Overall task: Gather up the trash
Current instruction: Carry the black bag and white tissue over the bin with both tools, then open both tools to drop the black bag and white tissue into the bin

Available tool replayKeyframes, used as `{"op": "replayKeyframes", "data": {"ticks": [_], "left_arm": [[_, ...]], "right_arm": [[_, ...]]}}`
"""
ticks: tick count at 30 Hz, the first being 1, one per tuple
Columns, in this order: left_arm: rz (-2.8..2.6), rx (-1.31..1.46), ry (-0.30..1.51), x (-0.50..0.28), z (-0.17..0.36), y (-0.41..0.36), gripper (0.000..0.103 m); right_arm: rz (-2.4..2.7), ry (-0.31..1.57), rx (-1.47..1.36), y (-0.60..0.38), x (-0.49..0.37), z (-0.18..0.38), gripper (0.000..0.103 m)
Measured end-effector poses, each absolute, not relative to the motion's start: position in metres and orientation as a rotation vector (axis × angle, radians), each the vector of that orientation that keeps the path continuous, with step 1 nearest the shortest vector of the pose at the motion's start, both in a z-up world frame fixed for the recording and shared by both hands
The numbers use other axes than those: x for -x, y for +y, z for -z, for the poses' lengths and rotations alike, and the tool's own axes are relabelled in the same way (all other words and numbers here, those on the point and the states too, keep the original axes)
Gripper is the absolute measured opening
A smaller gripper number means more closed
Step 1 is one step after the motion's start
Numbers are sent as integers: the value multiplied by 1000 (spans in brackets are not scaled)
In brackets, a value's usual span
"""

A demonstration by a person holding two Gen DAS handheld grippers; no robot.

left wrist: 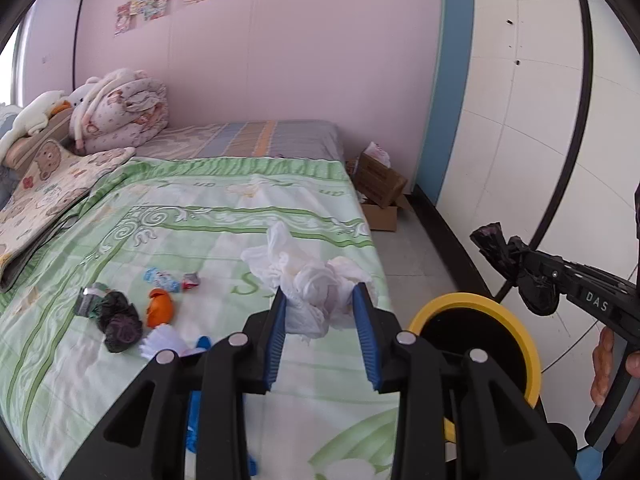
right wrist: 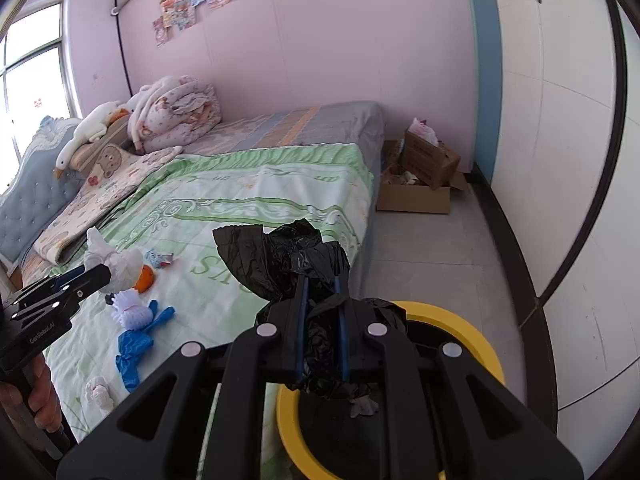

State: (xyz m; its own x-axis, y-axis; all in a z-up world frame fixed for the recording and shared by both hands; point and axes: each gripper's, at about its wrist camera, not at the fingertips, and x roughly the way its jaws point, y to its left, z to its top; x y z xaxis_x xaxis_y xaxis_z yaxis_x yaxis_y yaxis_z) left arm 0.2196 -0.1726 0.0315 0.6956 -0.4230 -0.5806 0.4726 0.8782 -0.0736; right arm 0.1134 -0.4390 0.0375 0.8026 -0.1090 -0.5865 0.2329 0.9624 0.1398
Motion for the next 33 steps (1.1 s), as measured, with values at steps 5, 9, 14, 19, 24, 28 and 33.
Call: {"op": "replayKeyframes", "data": {"ticks": [5, 9, 14, 19, 24, 28, 33], "left_arm": [[556, -109, 646, -213, -25, -208, 31], [592, -136, 670, -210, -16, -235, 31], [630, -175, 704, -207, -1, -268, 31], [660, -182, 748, -205, 16, -291, 31], [681, -194, 781, -201, 31, -307, 31], [697, -199, 800, -200, 41, -315, 31], [708, -220, 799, -193, 48, -323, 34]], "right_arm": [[231, 621, -235, -470, -98, -31, 12], [263, 633, -255, -488, -91, -24, 12], [299, 649, -278, -510, -82, -12, 12], [322, 667, -308, -528, -79, 1, 12], [328, 685, -334, -539, -80, 16, 12], [319, 700, -358, -543, -87, 28, 13], [316, 707, -375, -544, -90, 38, 13]]}}
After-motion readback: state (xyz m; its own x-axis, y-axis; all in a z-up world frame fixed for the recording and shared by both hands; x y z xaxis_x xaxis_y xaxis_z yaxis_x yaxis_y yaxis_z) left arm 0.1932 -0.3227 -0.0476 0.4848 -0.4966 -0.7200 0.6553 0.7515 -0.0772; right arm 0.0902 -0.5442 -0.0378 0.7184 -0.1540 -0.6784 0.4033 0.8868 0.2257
